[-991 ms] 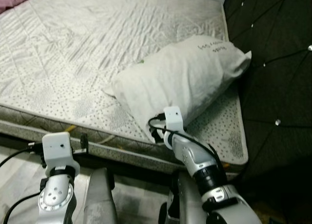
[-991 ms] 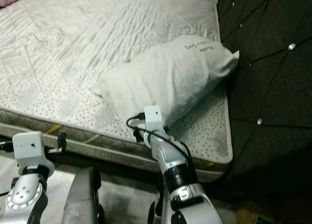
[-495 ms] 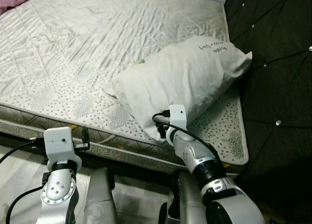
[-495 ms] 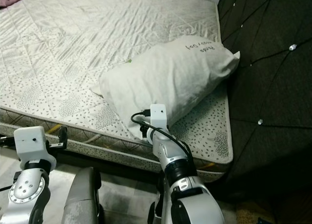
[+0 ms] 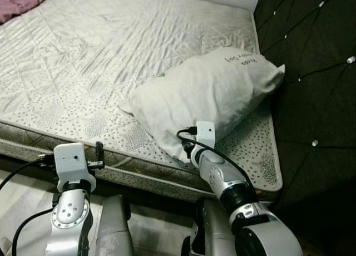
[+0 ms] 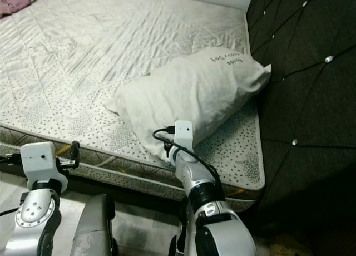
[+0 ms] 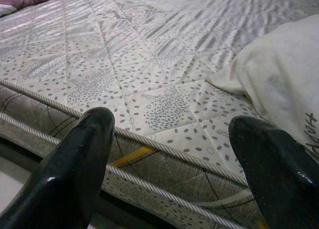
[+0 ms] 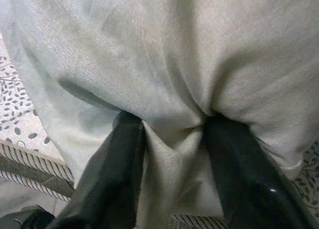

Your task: Clean up the room

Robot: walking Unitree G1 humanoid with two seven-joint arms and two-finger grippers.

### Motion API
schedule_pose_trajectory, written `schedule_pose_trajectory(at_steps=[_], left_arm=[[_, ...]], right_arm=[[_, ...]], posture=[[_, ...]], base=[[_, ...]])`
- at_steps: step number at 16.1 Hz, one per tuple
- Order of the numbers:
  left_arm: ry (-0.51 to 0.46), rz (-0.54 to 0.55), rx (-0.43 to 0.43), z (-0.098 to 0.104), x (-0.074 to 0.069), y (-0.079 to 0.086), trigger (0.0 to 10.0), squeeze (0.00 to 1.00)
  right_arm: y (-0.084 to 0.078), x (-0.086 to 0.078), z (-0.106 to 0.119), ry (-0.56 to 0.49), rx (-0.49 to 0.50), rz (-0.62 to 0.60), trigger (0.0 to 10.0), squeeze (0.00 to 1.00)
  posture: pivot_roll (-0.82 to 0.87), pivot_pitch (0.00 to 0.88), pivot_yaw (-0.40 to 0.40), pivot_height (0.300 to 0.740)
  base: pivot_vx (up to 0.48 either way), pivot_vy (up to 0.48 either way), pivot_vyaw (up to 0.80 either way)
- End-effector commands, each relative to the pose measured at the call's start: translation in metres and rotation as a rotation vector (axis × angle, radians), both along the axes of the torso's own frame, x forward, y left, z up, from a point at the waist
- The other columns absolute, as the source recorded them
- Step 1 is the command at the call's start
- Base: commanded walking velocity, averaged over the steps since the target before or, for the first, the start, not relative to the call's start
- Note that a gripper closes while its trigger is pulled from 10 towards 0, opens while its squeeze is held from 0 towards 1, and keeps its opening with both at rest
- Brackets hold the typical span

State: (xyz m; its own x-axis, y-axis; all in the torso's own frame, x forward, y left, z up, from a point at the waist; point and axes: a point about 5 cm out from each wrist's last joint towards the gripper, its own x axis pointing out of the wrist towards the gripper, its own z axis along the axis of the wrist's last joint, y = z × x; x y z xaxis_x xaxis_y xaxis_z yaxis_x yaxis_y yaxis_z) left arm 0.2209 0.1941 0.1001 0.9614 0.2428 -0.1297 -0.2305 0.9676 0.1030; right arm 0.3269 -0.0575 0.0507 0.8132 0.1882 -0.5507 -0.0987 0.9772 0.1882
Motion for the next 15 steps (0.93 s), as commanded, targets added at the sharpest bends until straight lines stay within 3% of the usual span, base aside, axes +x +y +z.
schedule_pose_trajectory(at_steps=[1, 7, 11, 12, 13, 15], left_arm=[[-0.006, 0.003, 0.002, 0.000, 0.003, -0.002, 10.0, 0.00], [-0.022, 0.003, 0.001, 0.000, 0.010, -0.002, 10.0, 0.00], [-0.033, 0.001, -0.014, -0.002, 0.019, -0.006, 10.0, 0.00], [-0.042, -0.005, -0.016, 0.000, 0.021, -0.008, 10.0, 0.00], [-0.044, -0.006, -0.016, 0.000, 0.021, -0.008, 10.0, 0.00], [-0.038, -0.010, -0.019, -0.002, 0.023, -0.007, 10.0, 0.00]], right_arm=[[0.028, 0.007, 0.020, -0.049, 0.075, 0.036, 0.0, 0.00], [0.008, 0.016, 0.020, -0.076, 0.068, -0.008, 0.0, 0.00], [-0.018, 0.024, 0.020, -0.093, 0.074, -0.095, 0.0, 0.00], [-0.037, 0.030, 0.024, -0.118, 0.057, -0.141, 0.0, 0.00], [-0.044, 0.032, 0.027, -0.126, 0.052, -0.159, 0.0, 0.00], [-0.097, 0.045, 0.044, -0.185, -0.004, -0.278, 0.0, 0.00]], posture=[[0.20, 0.000, -0.120, 0.582], [0.19, 0.000, -0.115, 0.582], [0.18, 0.000, -0.100, 0.582], [0.17, 0.000, -0.097, 0.582], [0.17, 0.000, -0.096, 0.582], [0.15, 0.000, -0.087, 0.582]], base=[[0.000, 0.000, 0.00], [0.000, 0.000, 0.00], [0.000, 0.000, 0.00], [0.000, 0.000, 0.00], [0.000, 0.000, 0.00], [0.000, 0.000, 0.00]])
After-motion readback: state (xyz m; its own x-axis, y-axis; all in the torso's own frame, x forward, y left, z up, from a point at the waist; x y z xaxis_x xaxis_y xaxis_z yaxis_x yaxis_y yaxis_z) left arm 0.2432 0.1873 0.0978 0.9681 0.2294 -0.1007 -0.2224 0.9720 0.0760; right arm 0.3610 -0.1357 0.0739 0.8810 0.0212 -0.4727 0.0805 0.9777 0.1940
